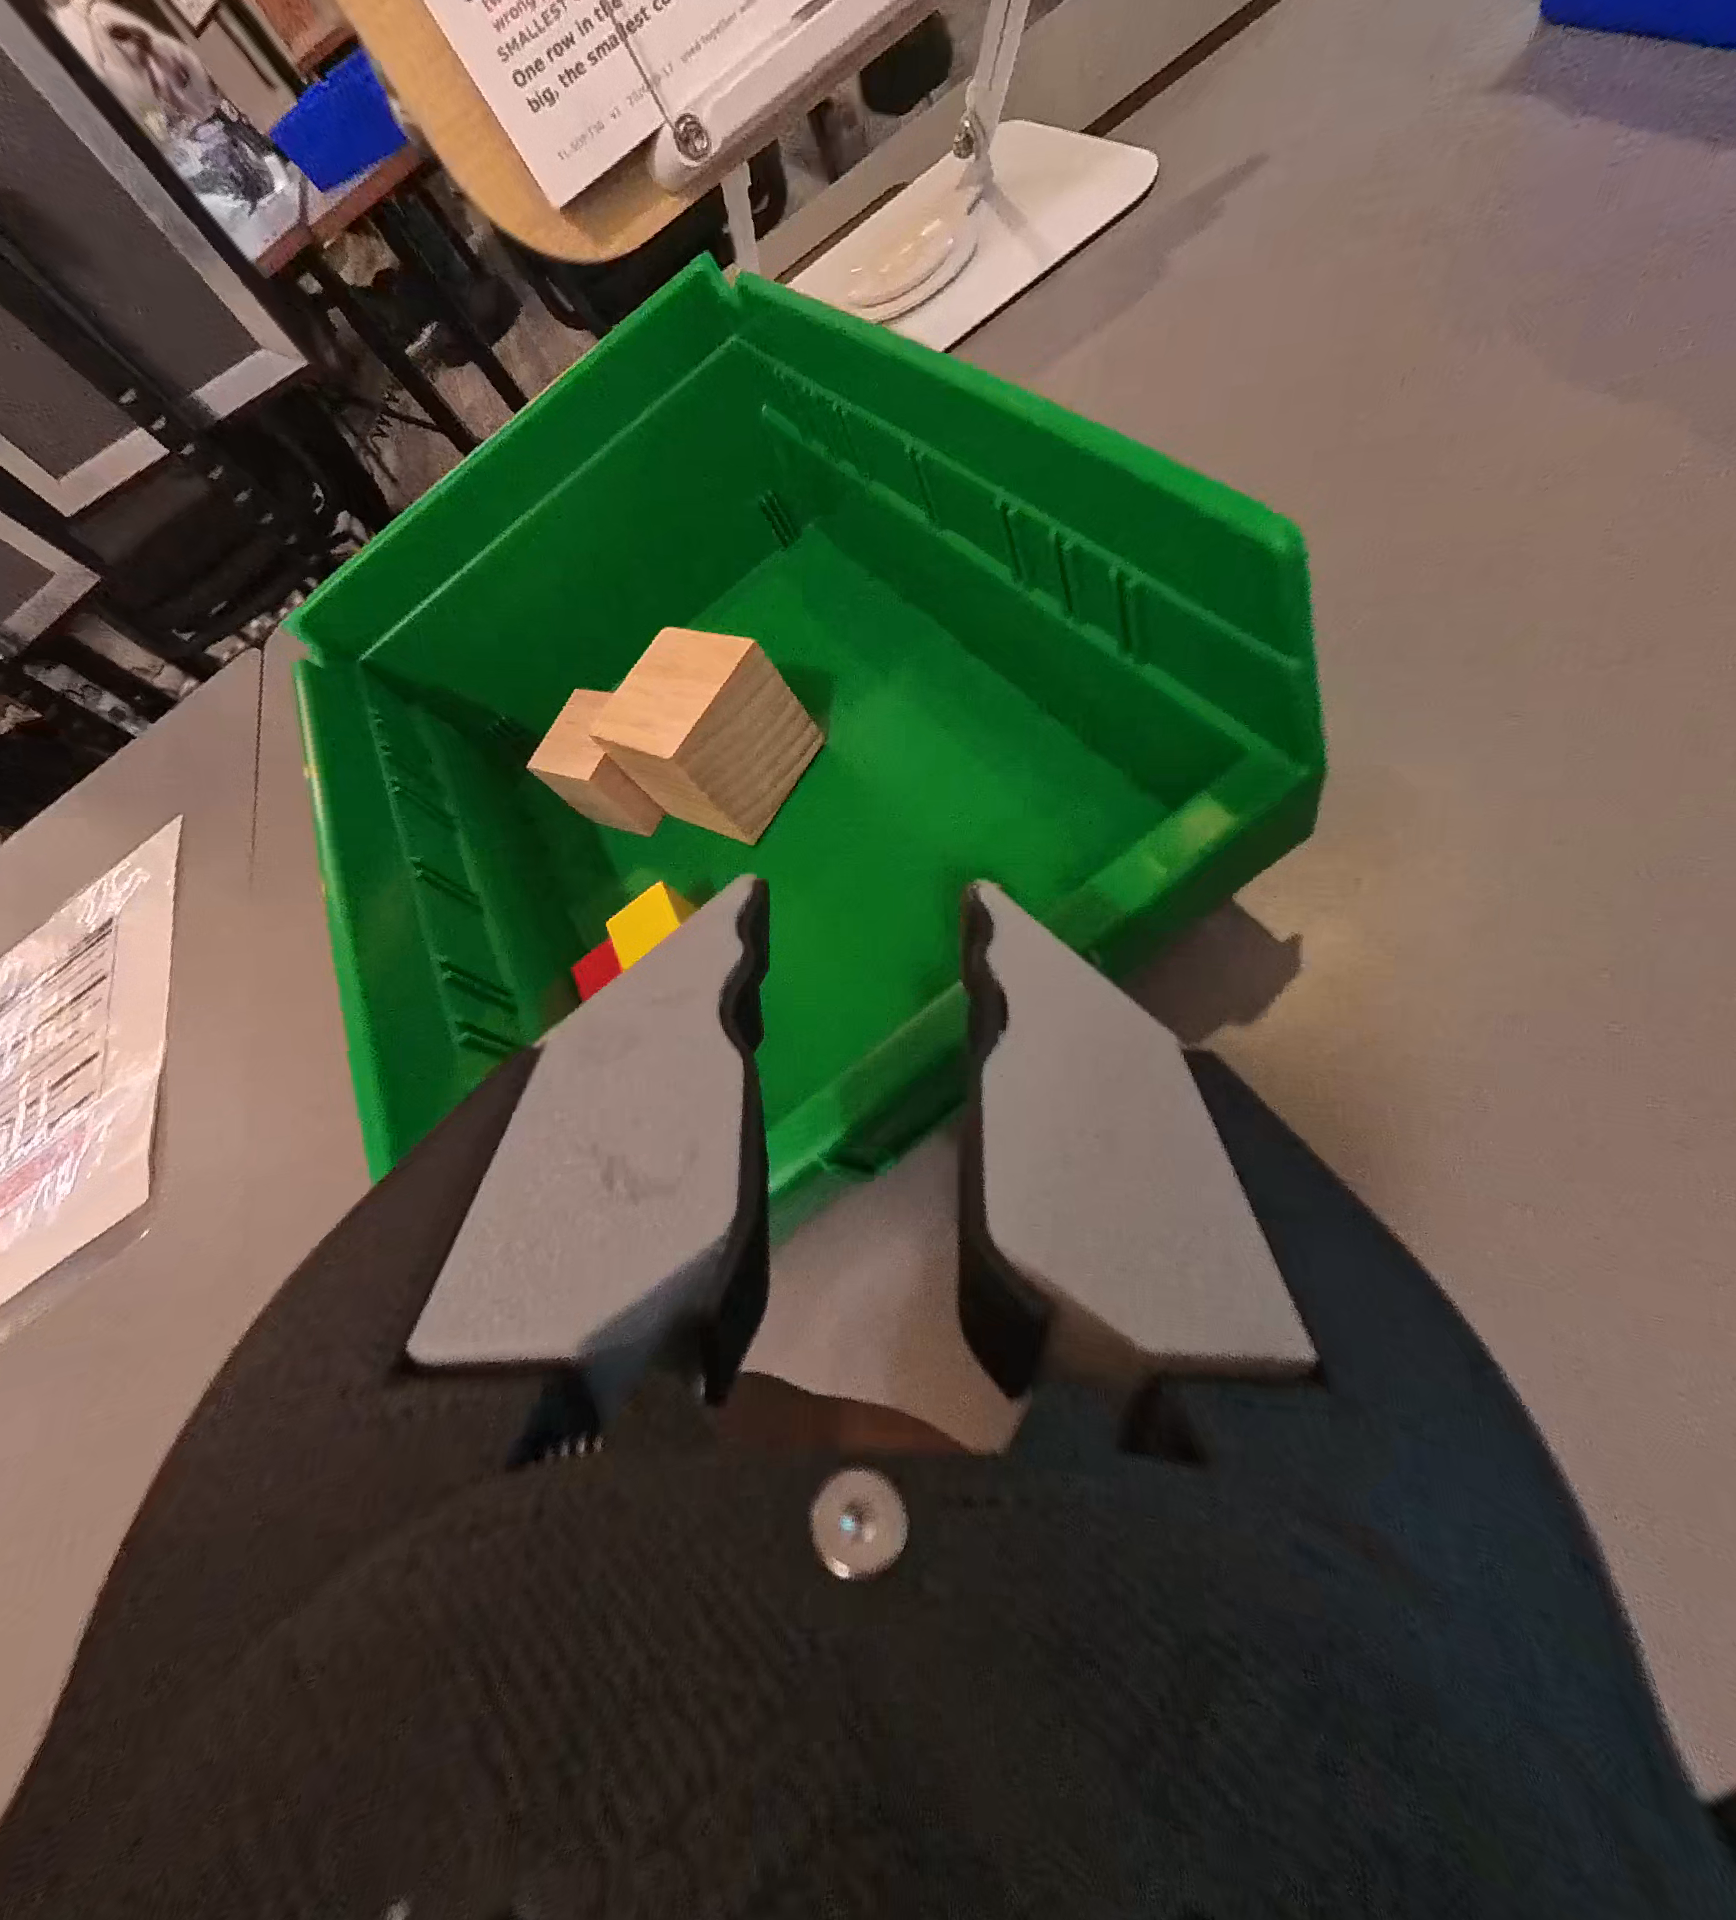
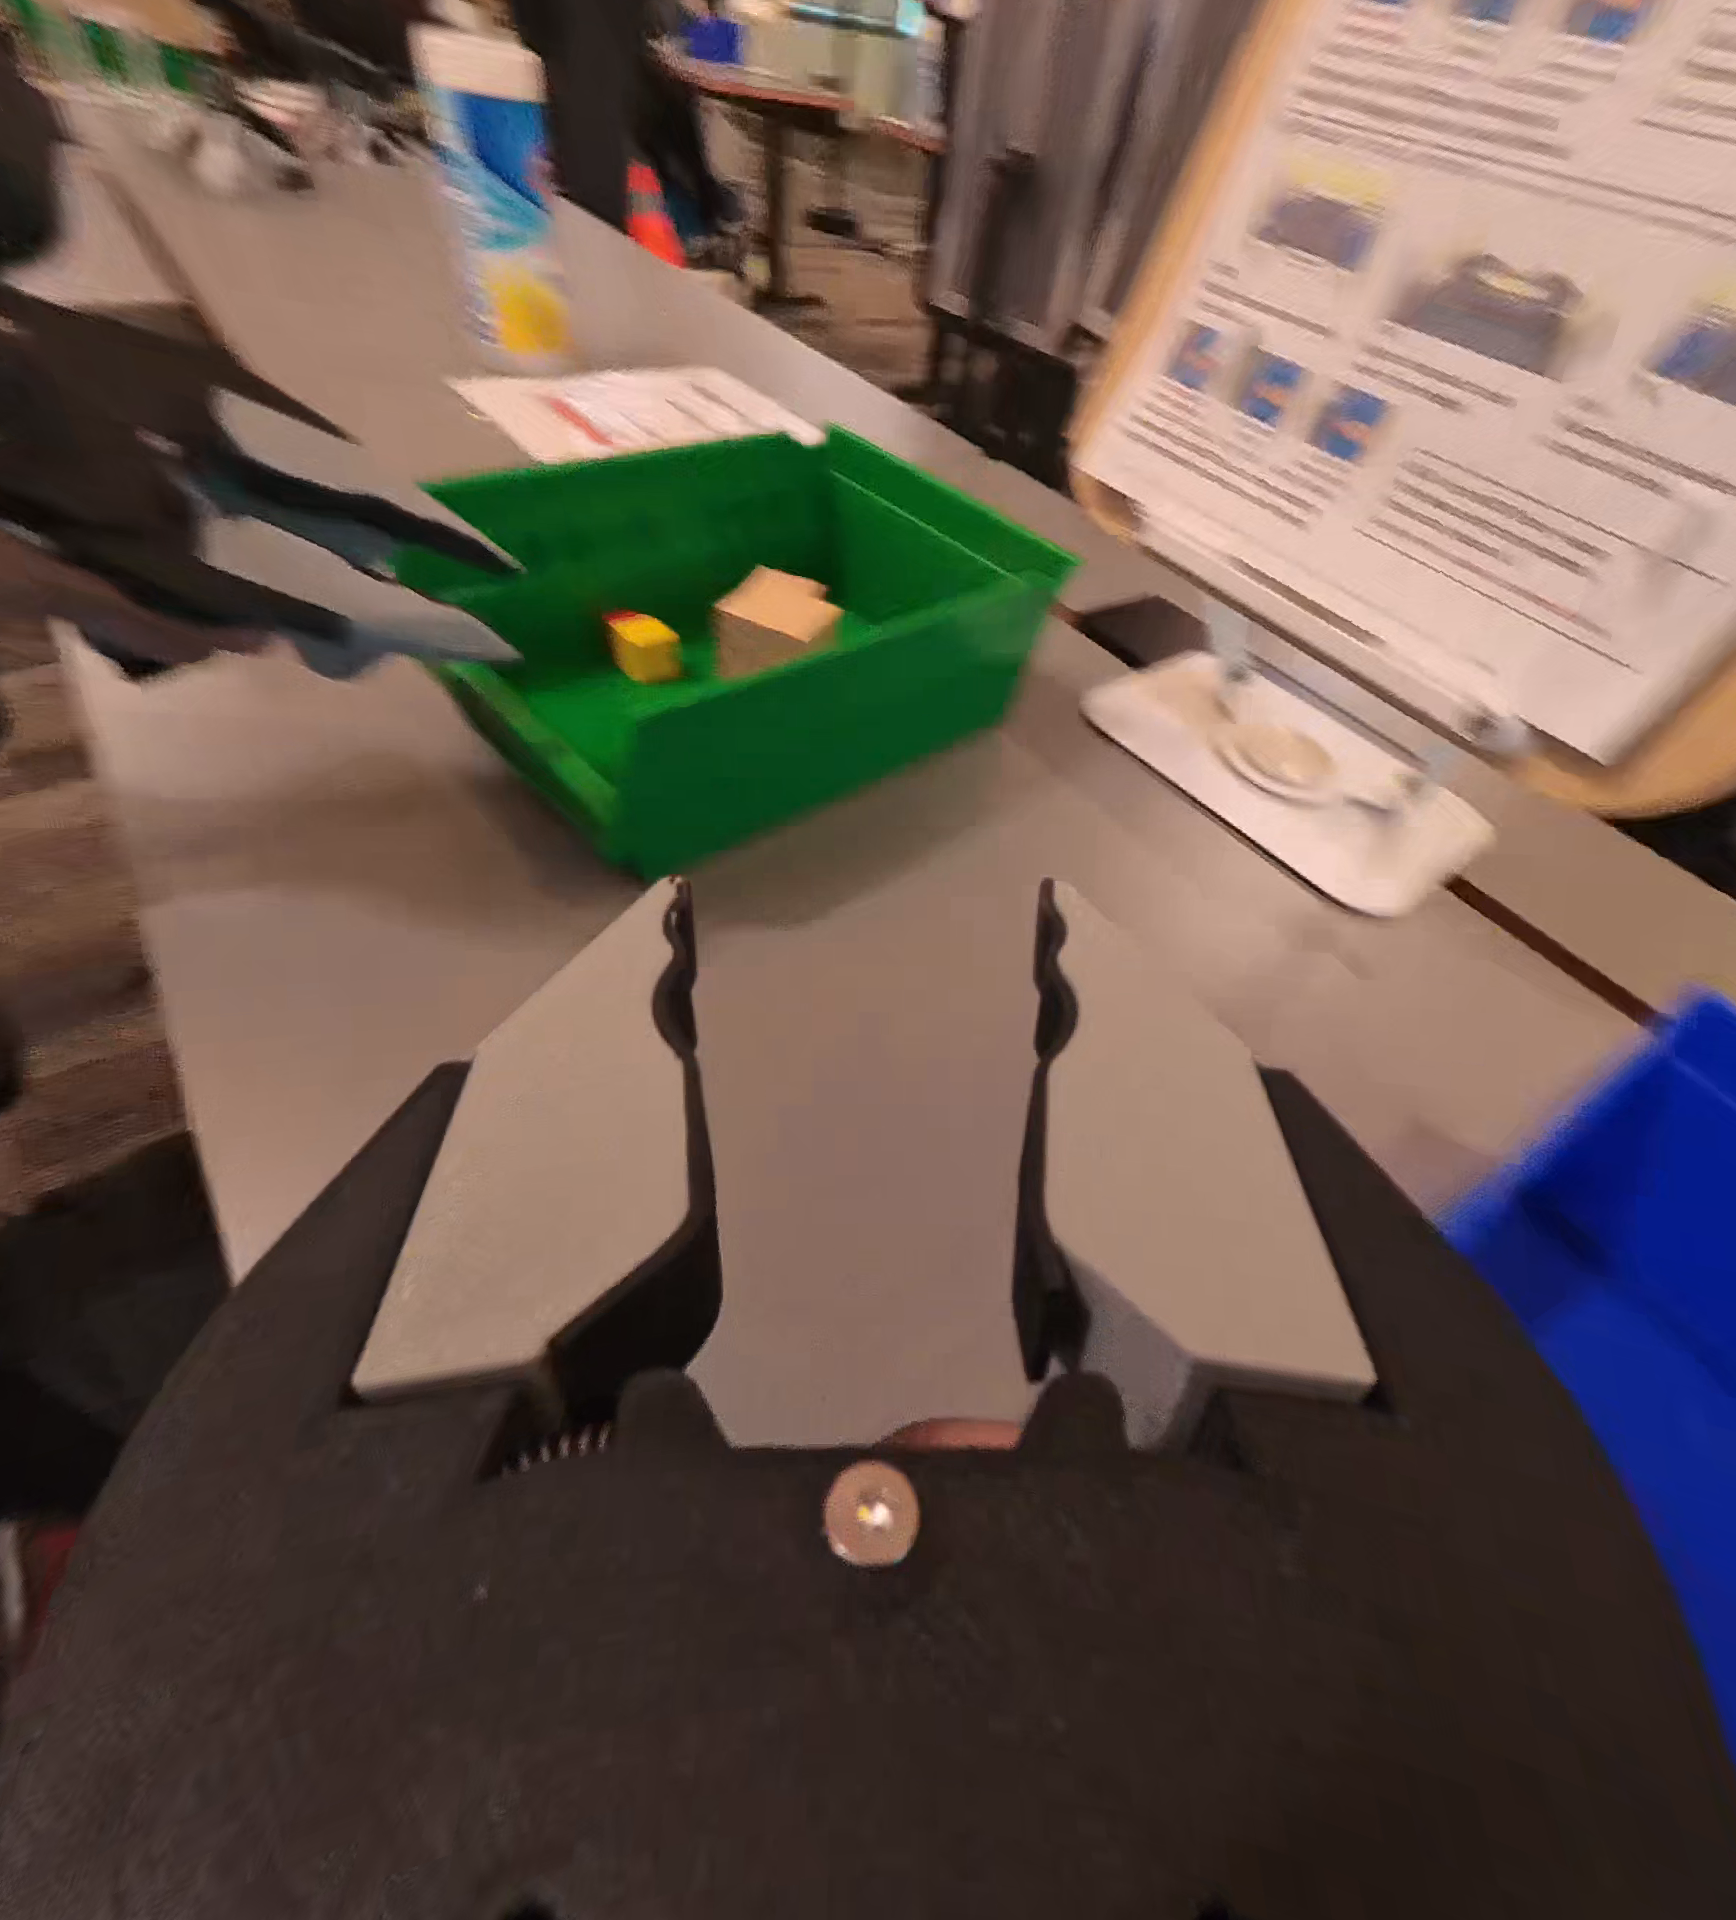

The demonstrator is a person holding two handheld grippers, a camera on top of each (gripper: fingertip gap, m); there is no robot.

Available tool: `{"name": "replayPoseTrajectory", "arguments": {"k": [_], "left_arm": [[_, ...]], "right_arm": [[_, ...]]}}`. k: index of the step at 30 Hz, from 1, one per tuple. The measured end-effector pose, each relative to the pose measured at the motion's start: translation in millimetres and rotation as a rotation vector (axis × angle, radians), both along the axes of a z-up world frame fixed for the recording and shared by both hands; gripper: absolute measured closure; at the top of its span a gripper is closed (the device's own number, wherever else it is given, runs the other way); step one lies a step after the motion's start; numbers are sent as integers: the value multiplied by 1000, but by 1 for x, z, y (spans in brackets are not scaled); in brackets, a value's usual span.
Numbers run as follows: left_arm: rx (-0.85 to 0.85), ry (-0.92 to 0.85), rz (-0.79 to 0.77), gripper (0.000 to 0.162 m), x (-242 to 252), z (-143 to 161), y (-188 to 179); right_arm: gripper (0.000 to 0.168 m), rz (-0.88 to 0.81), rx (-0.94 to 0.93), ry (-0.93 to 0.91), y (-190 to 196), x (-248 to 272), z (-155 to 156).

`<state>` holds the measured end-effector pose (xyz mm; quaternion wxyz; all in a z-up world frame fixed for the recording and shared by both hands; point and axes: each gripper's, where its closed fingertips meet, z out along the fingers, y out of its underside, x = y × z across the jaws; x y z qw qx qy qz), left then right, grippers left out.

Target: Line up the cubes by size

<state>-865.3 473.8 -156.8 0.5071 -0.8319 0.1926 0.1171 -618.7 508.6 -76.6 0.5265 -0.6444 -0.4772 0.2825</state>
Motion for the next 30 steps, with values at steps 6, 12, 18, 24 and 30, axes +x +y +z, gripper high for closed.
{"name": "replayPoseTrajectory", "arguments": {"k": [6,12,18,24,30], "left_arm": [[-20,-14,-24,124,19,-9,5],[-44,11,-7,123,13,-23,11],[-53,21,36,123,4,-35,25],[-39,22,70,122,-2,-34,25],[-37,15,83,126,-11,-29,19]], "right_arm": [[102,24,1,-120,44,-84,-31],[109,-55,74,-130,100,-107,-79],[112,-61,22,-161,103,-92,-102],[112,-42,-19,-145,97,-95,-102],[110,-31,-21,-146,93,-96,-100]]}}
